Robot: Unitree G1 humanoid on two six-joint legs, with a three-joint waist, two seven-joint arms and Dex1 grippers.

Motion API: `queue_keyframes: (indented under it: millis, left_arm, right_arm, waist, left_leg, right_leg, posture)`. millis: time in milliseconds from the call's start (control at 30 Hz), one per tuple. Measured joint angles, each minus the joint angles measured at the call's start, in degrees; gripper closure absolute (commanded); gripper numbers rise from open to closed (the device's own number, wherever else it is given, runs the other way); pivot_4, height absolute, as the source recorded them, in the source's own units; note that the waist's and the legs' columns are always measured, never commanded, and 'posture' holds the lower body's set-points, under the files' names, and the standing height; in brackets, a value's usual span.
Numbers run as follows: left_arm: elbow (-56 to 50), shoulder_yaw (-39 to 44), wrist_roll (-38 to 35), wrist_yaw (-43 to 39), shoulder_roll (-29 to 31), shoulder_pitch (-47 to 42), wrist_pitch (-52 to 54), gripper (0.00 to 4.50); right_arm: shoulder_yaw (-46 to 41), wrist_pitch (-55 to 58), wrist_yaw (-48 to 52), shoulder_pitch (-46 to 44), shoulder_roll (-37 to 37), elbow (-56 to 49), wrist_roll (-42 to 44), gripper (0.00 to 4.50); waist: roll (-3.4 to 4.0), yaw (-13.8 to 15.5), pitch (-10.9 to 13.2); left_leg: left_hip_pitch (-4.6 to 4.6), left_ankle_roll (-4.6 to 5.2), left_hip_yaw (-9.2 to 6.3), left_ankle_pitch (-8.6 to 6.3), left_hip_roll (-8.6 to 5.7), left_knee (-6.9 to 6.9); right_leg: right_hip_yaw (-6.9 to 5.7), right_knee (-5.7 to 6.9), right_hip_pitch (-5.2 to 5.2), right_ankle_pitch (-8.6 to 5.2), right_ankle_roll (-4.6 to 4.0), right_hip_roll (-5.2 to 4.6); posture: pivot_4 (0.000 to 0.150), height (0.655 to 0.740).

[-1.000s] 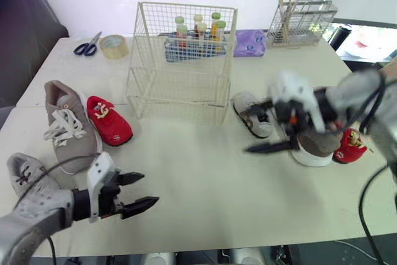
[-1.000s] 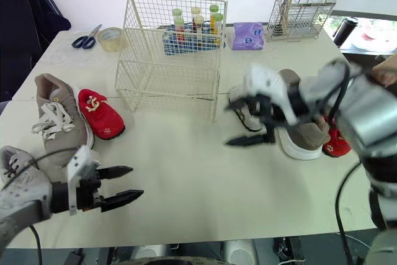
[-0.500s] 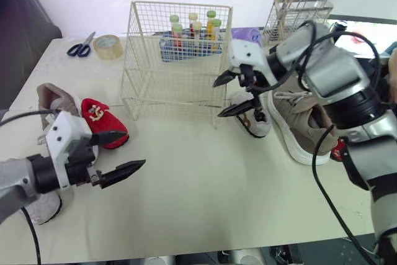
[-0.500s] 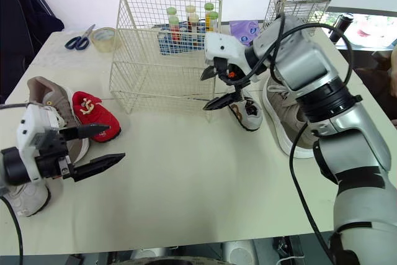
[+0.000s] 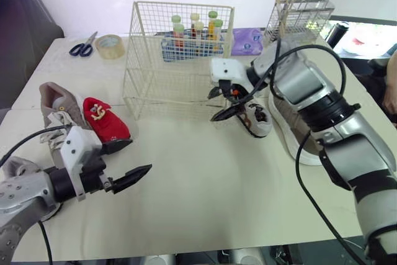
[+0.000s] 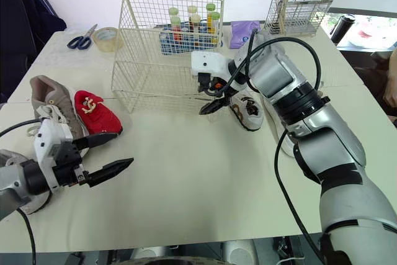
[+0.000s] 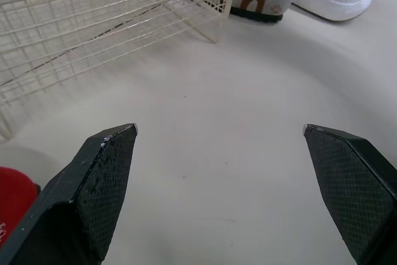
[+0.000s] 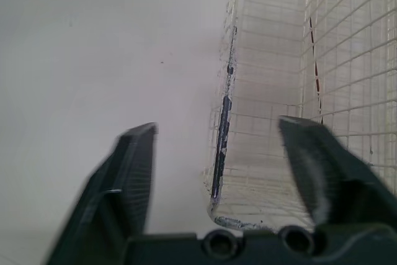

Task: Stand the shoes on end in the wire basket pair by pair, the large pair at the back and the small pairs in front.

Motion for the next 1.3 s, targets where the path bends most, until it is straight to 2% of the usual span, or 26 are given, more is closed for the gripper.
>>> queue_keyframes:
  millis: [100,133,467,833,1033,1300]
  left_arm:
    - [0.52,-0.20,0.82,-0.13,0.01,-0.14,-0.15,0.00]
    - [0.86,-0.25,1.13,-0.11,0.01,-0.45,-0.17,0.00]
    - [0.73,-0.44,0.97,-0.06,0.17,-1.68,0.29,0.00]
    - [-2.25,1.79,-3.72,1.02,1.97,-1.01,2.31,0.00]
    - [-2.23,2.05,-5.54,0.55,4.27,-1.72,3.08,0.00]
    - [0.17,2.08,-7.29,-2.65,8.10,-4.05,4.15,0.00]
  right_arm:
    - [0.77,-0.74,-1.24,0.85,0.99,0.32,-1.42,4.28]
    - [0.47,-0.03,-2.51,0.94,1.15,0.70,-2.46,4.42]
    - [-0.53,-1.04,-1.13,2.11,-0.52,-1.03,-4.46,4.42]
    - [-3.65,13.73,3.70,12.03,-11.44,-24.88,0.81,4.42]
    - [-5.39,23.27,2.29,15.39,-13.29,-36.86,4.51,4.42]
    - [-4.77,24.62,-3.26,16.53,-10.00,-38.93,6.21,4.42]
  waist:
    - [0.00,0.13,0.00]
    - [-0.01,0.10,-0.02]
    - [-0.02,0.27,-0.02]
    - [-0.02,0.15,-0.02]
    - [-0.02,0.12,-0.03]
    - [-0.03,-0.40,-0.03]
  left_leg:
    - [0.00,0.00,-0.01,0.00,0.00,0.00]
    - [0.03,0.00,0.00,0.00,0.00,0.01]
    - [0.05,-0.01,0.00,0.00,0.03,0.01]
    - [0.02,0.00,-0.02,0.00,0.03,0.01]
    - [0.03,0.00,-0.04,0.00,0.03,0.01]
    - [0.10,-0.02,-0.01,0.01,0.10,0.01]
  right_leg:
    - [0.00,0.00,0.00,0.00,0.00,0.00]
    - [0.00,0.00,0.04,0.00,0.00,0.00]
    - [0.03,0.01,0.04,0.00,0.00,0.05]
    - [0.03,-0.03,0.03,-0.01,0.00,0.03]
    - [0.04,-0.02,0.03,-0.01,0.00,0.03]
    - [0.06,0.02,0.02,0.01,-0.03,0.10]
  posture:
    - [0.150,0.7400]
    - [0.150,0.7400]
    - [0.150,0.7400]
    - [0.150,0.7400]
    - [0.150,0.7400]
    - [0.150,0.7400]
